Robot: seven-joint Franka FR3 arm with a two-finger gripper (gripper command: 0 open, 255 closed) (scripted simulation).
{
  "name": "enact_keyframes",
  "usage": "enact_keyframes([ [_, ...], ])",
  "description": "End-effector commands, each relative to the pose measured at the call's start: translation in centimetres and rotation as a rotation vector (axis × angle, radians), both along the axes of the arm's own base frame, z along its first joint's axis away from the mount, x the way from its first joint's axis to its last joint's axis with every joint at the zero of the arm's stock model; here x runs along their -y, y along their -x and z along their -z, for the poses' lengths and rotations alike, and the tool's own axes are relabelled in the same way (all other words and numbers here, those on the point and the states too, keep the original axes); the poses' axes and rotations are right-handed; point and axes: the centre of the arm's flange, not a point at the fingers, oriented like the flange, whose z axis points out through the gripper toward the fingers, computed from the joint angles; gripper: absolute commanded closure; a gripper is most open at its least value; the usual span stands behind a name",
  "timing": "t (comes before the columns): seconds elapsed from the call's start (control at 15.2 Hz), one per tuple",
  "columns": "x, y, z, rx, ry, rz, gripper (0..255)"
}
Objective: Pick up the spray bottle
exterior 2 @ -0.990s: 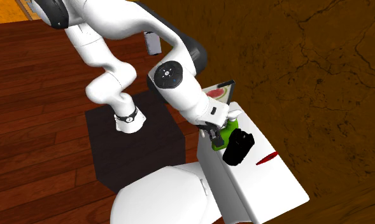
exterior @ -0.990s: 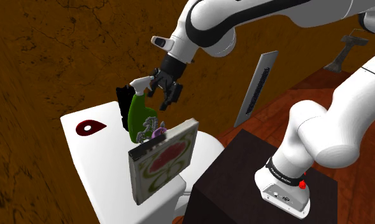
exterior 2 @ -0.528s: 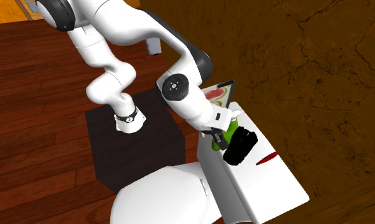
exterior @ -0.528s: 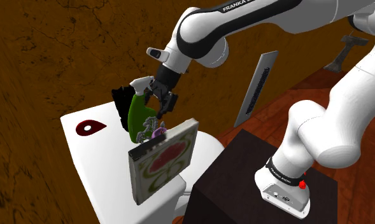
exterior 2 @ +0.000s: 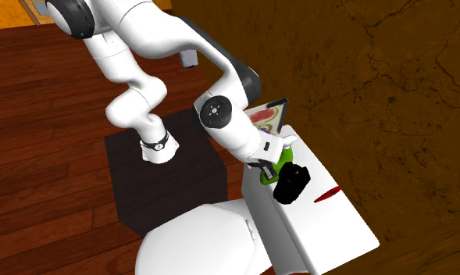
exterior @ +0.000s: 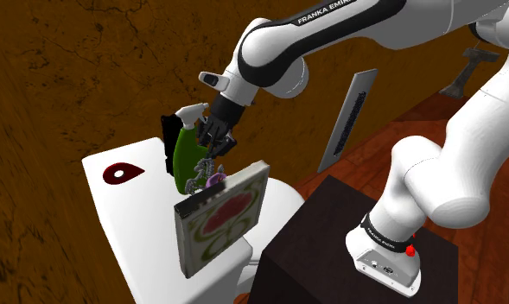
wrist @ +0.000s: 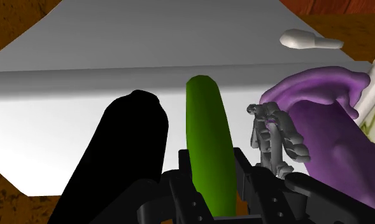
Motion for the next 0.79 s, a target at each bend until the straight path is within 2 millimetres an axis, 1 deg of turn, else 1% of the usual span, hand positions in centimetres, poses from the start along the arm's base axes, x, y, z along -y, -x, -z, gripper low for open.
enact_keyframes([
  [0.0, 0.0, 0.0, 0.0, 0.0, 0.0, 0.0, 255],
  [0.26, 0.0, 0.0, 0.0, 0.0, 0.0, 0.0, 255],
  [0.73, 0.0, 0.0, -3.7, 0.0, 0.0, 0.0, 255],
])
